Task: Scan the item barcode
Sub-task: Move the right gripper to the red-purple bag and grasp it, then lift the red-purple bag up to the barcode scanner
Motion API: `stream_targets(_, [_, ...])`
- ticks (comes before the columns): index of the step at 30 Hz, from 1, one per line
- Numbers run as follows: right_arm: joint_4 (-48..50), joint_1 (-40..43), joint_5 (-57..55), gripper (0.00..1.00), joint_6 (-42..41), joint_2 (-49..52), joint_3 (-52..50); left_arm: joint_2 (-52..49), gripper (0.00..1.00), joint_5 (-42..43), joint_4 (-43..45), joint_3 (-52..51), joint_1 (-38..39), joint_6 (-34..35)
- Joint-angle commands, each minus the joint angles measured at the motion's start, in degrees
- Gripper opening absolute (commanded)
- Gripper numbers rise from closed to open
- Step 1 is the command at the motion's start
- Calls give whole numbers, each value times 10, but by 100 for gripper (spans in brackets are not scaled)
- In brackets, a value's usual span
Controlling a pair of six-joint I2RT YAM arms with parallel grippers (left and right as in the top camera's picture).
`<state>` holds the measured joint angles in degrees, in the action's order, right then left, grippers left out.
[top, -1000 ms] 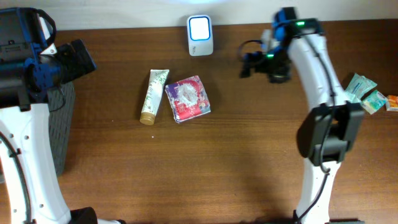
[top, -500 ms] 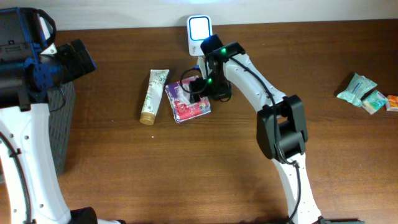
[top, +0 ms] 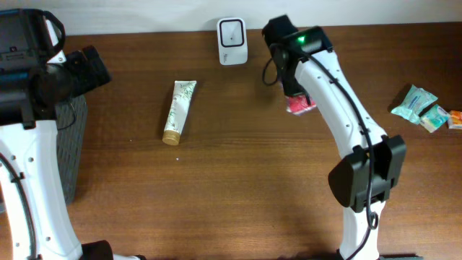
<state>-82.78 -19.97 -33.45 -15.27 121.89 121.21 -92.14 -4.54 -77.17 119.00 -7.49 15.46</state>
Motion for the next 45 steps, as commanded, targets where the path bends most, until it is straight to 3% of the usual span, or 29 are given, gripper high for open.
stream_targets(1, [48,-2,-135,4,-50,3,-118,4,99,-3,-1,2,-2,3])
stream_targets(4, [121,-11,-83,4,-50,3,-238,4,99,-3,-1,2,-2,3])
stream_targets(5, [128,-22,-48,9,-49,3,-247,4,99,-3,-1,2,-2,3])
stream_targets(9, [133,-124,79,55,-45,3,-191,4,99,-3,-1,2,-2,3])
stream_targets(10, [134,-149,108,58,-45,3,-162,4,99,-3,-1,2,-2,3])
stream_targets(12, [122,-183,120,79,-45,3,-82,4,99,-3,-1,2,-2,3])
stream_targets(14, [84,-148,124,83,-45,3,2,4,99,-3,-1,2,-2,3])
stream_targets(16, [60,-90,167,88,-34,3,20,4,99,-3,-1,2,-2,3])
stream_targets(18, [37,21,320,99,56,4,11,4,99,-3,-1,2,-2,3])
stream_targets(21, [13,163,506,99,84,4,-59,4,99,-3,-1,2,-2,3])
stream_targets(23, [3,189,597,99,84,4,-123,4,99,-3,-1,2,-2,3])
stream_targets(24, [-5,189,645,94,84,4,-159,4,99,-3,-1,2,-2,3])
stream_targets(26, [-21,176,640,51,84,4,-209,4,99,-3,-1,2,-2,3])
stream_targets(28, [-5,153,608,15,83,4,-238,4,99,-3,-1,2,-2,3])
stream_targets(29, [6,148,598,5,69,4,-250,4,99,-2,-1,2,-2,3])
stream_targets(32, [51,147,515,5,-16,4,-272,4,99,-3,-1,2,-2,3])
stream_targets(35, [156,147,508,14,-18,4,-276,4,99,-3,-1,2,-2,3])
stream_targets(38, [296,147,551,15,-18,4,-272,4,99,-3,-1,2,-2,3])
stream_targets(40, [354,149,620,30,-18,4,-219,4,99,-3,-1,2,-2,3])
stream_targets(43, [337,147,794,45,-17,4,-130,4,99,-3,-1,2,-2,3])
stream_targets(45, [268,147,726,51,-18,4,-137,4,99,-3,-1,2,-2,3])
